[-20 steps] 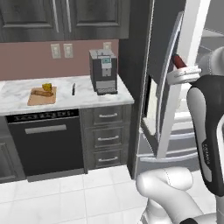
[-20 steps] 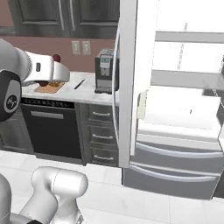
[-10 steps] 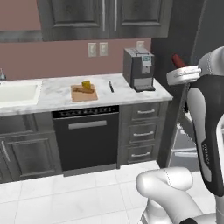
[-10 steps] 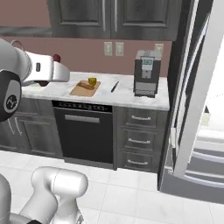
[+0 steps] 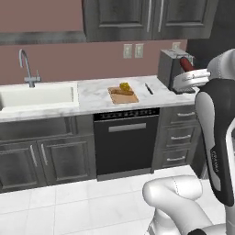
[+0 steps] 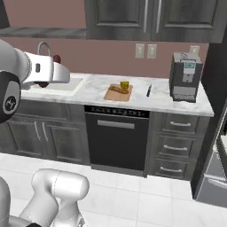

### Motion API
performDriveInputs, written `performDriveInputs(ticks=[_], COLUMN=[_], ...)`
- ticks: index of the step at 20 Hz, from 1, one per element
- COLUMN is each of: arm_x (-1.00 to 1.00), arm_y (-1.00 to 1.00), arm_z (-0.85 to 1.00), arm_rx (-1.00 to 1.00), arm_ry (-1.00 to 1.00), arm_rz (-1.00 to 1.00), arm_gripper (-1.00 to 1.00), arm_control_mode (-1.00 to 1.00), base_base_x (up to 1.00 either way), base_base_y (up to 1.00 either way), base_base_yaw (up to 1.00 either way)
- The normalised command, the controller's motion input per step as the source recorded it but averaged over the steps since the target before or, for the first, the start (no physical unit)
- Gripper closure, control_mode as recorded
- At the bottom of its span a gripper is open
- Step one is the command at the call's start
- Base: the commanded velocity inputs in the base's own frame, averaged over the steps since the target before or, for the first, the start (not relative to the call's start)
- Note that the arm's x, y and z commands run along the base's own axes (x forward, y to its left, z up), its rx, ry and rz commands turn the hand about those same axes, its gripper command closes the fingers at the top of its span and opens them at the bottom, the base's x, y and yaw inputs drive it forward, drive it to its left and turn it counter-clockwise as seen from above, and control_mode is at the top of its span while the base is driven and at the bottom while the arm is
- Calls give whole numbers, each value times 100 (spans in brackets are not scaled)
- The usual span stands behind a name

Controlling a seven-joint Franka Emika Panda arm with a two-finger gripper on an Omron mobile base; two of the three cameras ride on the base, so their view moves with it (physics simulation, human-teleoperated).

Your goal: Retrieve the sausage and cheese from the fridge and place them on the cutting board on the counter.

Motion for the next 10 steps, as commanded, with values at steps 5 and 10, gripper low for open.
performDriveInputs(ticks=[5,10], arm_x=[0,0], arm_y=[0,0], arm_z=[0,0], arm_rx=[0,0], arm_ry=[0,0], arm_rz=[0,0], arm_gripper=[100,100], arm_control_mode=[100,100], base_base_x=[38,68], base_base_y=[63,28], base_base_yaw=[0,0])
